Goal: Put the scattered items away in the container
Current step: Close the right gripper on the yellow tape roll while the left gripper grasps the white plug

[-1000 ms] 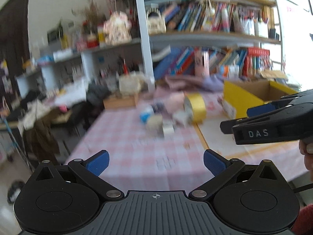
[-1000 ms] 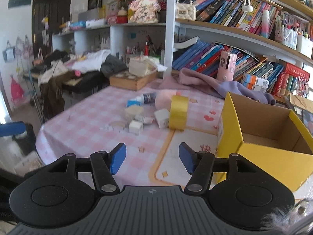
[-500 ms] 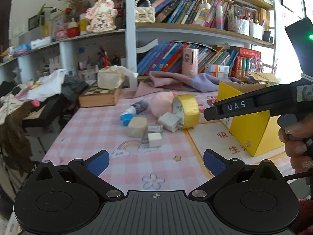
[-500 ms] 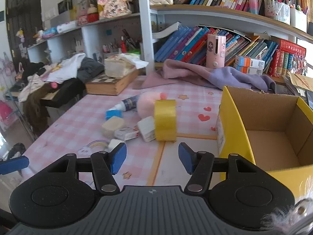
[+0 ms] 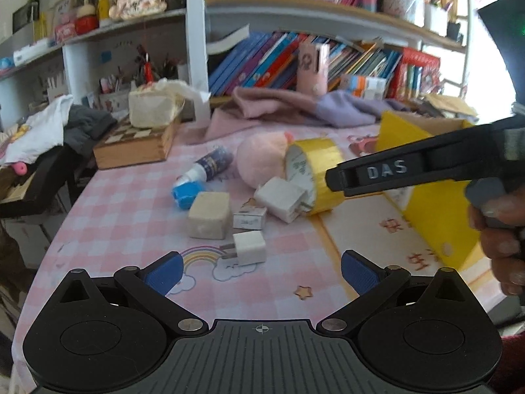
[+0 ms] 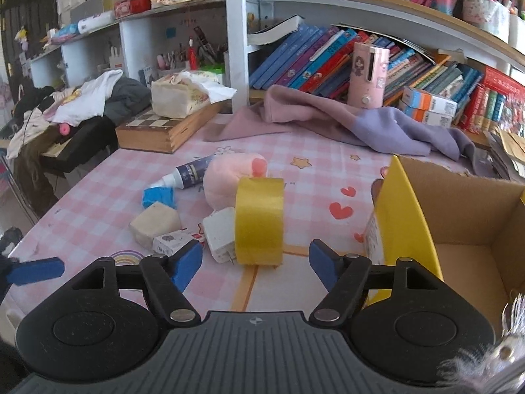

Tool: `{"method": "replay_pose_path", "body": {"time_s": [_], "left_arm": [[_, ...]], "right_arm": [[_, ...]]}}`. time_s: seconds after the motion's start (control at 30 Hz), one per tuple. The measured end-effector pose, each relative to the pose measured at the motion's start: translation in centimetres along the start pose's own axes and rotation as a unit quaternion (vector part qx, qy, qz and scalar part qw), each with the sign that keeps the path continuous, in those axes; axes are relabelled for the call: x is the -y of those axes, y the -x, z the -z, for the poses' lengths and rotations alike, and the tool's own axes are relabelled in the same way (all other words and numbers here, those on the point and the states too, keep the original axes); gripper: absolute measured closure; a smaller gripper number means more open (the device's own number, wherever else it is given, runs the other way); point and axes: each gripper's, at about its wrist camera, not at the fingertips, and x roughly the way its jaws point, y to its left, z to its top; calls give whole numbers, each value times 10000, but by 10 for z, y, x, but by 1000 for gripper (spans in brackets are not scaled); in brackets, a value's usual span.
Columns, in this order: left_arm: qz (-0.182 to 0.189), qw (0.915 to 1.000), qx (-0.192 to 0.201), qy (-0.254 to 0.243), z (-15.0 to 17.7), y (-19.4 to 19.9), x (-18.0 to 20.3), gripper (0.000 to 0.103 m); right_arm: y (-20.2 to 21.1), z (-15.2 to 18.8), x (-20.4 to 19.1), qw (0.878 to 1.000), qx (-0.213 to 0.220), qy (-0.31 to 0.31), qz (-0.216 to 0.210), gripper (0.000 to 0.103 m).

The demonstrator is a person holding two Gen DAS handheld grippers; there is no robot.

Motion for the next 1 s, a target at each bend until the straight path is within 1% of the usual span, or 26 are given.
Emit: {"method": "replay_pose_path", "body": {"time_s": [0.07,0.17,0.23,0.27,0.33,0.4,0.47,0.53,0.63,0.67,0.73,0.8,0.9,0.97,1.0], "left_arm": [[-65,9999,-65,84,-3,-7,-5,2],[-64,9996,-198,166,-9,-19,-10,7],[-58,9994,-323,131,-13,-29,-11,20],[-63,9992,-384,91,-14,-34,-11,22],[-79,9988,-478,32,-16,-42,-10,31],[-68,9985,-543,-11,-18,-49,-9,34],[-57,9981,-605,-57,-20,-56,-8,37],[-12,9975,-704,-44,-20,-65,-8,38],[-2,9960,-898,17,-18,-77,-8,38],[-23,9955,-943,11,-18,-80,-8,38],[-57,9948,-1017,-13,-17,-83,-9,38],[-67,9943,-1064,-18,-16,-85,-9,39],[-119,9946,-1030,31,-17,-88,-8,42],[-127,9951,-982,18,-18,-90,-7,49],[-144,9953,-960,17,-19,-90,-8,57]], "right_arm": [[-7,-4,0,10000,-50,21,12,32],[-20,-11,4,9998,-176,-41,95,32],[-33,-17,7,9989,-358,-220,186,33],[-39,-19,7,9983,-448,-296,210,33],[-49,-22,6,9975,-588,-322,218,35],[-54,-23,3,9978,-567,-238,251,38],[-57,-25,0,9982,-507,-130,276,39],[-60,-27,-2,9984,-490,-23,288,39],[-69,-33,-3,9980,-539,75,312,44],[-72,-34,-3,9978,-570,80,327,48],[-75,-35,-2,9976,-607,62,319,51],[-76,-36,0,9976,-637,-33,256,62],[-75,-35,6,9973,-644,-324,168,64],[-75,-35,9,9967,-660,-451,100,64],[-75,-35,10,9964,-669,-506,82,64]]}}
